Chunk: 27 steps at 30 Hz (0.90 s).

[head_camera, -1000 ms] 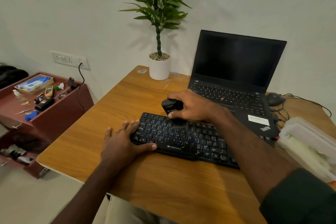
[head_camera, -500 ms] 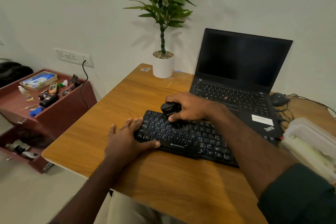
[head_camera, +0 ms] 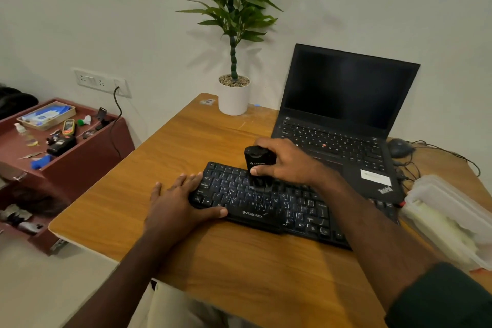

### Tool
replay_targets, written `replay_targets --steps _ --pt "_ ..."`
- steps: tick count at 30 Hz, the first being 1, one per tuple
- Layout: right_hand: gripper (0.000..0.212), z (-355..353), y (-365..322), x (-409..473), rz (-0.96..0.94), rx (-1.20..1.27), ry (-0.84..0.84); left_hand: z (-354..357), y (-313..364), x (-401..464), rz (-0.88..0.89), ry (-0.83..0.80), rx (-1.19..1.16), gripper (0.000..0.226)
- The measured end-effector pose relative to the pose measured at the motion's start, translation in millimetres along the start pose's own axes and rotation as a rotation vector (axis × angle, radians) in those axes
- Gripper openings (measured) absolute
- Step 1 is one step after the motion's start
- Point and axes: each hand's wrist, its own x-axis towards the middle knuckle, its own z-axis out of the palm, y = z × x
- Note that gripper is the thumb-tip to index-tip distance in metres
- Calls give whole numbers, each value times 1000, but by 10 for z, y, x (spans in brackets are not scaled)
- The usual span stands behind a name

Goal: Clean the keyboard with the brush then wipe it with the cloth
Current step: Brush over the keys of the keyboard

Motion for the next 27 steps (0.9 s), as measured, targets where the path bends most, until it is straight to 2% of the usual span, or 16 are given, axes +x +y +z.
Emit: replay_targets --steps 4,8,14,17,21,23,27 --pt "24 -216 159 -220 97 -39 -60 -35 41 -26 3 0 -21 122" --pt "20 -447 184 -293 146 -147 -188 -49 97 -58 -2 9 -27 115" --pt "25 -184 134 -267 6 -82 44 -27 54 -30 -12 1 -23 127" --pt "26 -132 195 -328 8 -81 29 -3 31 -4 -24 -6 -16 128" --pt "22 -445 238 -462 144 -122 -118 6 32 -5 -23 7 -24 128" --pt "20 -542 246 -501 164 -155 -127 1 41 -1 -28 3 -31 129" --pt "23 -487 265 -563 76 -129 95 -19 71 -26 9 57 -22 129"
